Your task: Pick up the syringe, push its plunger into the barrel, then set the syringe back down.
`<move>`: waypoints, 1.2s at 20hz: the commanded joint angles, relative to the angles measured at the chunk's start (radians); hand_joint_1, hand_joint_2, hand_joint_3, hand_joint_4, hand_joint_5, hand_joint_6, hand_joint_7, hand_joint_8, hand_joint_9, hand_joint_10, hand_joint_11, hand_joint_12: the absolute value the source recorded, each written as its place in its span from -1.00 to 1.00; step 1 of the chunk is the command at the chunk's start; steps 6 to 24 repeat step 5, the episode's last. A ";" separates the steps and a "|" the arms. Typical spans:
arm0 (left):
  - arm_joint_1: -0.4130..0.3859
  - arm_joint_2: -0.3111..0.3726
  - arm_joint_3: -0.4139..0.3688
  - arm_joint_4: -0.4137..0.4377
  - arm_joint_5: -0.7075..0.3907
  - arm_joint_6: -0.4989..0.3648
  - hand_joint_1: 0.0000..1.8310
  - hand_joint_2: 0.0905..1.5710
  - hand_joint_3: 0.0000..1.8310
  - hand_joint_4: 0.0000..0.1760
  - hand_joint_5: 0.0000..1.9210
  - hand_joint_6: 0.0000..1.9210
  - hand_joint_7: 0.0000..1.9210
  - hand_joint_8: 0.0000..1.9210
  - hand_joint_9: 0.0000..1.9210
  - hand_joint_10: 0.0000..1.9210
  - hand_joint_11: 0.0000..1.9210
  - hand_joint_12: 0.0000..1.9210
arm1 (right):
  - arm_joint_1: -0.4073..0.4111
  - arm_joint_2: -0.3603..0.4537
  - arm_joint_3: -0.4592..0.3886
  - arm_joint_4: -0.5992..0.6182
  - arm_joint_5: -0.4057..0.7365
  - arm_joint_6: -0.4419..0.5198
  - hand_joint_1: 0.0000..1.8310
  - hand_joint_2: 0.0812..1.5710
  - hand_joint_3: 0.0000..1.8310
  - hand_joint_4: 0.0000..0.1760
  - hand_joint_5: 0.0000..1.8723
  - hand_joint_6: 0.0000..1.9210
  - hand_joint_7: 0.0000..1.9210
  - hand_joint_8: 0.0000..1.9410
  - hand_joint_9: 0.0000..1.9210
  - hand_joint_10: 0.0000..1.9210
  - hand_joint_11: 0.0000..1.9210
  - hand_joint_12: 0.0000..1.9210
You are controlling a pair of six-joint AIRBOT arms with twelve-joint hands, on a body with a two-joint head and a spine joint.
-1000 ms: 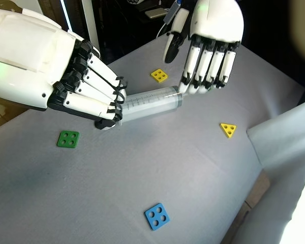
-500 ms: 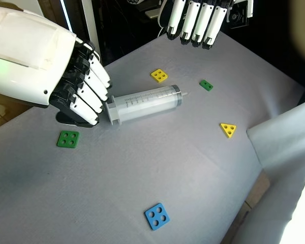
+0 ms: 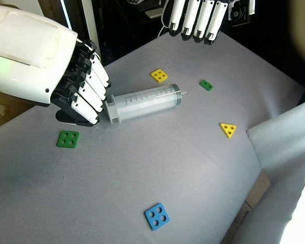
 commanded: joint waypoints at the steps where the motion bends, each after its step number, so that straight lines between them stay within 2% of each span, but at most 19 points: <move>1: -0.013 0.002 -0.004 -0.060 -0.013 0.004 -0.60 1.00 -0.89 -1.00 -0.07 1.00 0.03 1.00 0.02 1.00 0.04 1.00 | 0.017 0.001 -0.004 0.034 0.013 -0.001 -0.58 1.00 -0.99 -1.00 0.03 1.00 0.05 1.00 0.01 1.00 0.05 1.00; 4: -0.013 0.002 -0.001 -0.064 -0.019 0.003 -0.64 1.00 -0.88 -1.00 -0.06 1.00 0.05 1.00 0.03 1.00 0.04 1.00 | 0.017 0.001 -0.006 0.034 0.013 -0.001 -0.54 0.99 -0.97 -1.00 0.05 1.00 0.08 1.00 0.05 1.00 0.10 1.00; 24: -0.013 0.002 -0.001 -0.064 -0.022 0.003 -0.65 1.00 -0.88 -1.00 -0.06 1.00 0.04 1.00 0.02 1.00 0.03 1.00 | 0.017 0.001 -0.007 0.034 0.013 -0.001 -0.53 0.99 -0.98 -1.00 0.06 1.00 0.09 1.00 0.07 1.00 0.10 1.00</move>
